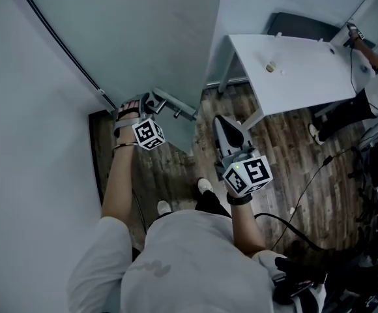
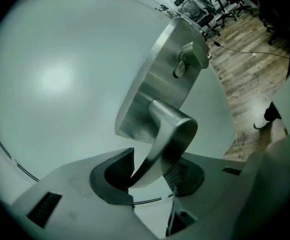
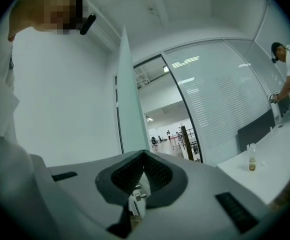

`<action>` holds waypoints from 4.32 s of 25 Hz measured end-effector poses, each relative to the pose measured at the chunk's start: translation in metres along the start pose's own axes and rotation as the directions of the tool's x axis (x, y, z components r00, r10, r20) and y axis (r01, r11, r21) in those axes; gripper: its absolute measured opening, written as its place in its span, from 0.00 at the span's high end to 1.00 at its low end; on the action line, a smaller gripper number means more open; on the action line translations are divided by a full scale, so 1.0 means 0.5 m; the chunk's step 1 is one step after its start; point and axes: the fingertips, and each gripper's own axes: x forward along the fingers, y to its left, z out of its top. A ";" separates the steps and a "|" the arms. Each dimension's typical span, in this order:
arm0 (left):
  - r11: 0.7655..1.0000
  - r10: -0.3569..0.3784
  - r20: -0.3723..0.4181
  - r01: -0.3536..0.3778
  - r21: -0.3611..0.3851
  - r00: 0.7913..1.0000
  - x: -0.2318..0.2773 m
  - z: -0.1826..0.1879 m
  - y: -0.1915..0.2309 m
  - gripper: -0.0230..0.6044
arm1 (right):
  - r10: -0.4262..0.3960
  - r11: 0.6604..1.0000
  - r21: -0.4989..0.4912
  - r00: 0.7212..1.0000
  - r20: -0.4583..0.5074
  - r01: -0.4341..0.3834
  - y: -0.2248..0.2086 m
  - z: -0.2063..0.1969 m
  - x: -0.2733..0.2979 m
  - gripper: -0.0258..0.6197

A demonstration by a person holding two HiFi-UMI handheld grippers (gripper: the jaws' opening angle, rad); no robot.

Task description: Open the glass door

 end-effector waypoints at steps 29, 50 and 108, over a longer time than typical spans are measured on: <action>0.999 0.017 0.019 -0.018 0.049 1.000 -0.291 -0.261 -0.066 0.72 | 0.366 0.931 -0.016 0.930 0.029 -0.366 0.364 0.021 0.000 0.96; 0.996 -0.069 -0.200 0.080 0.046 0.977 -0.448 -0.546 -0.077 0.44 | 0.602 0.797 -0.018 0.796 -0.054 -0.604 0.623 -0.042 0.066 0.96; -0.128 0.412 -0.491 -0.485 -0.865 0.768 -1.075 -0.868 -0.143 0.48 | 0.545 0.106 -0.371 0.366 -0.755 -0.923 1.236 -0.594 0.328 0.78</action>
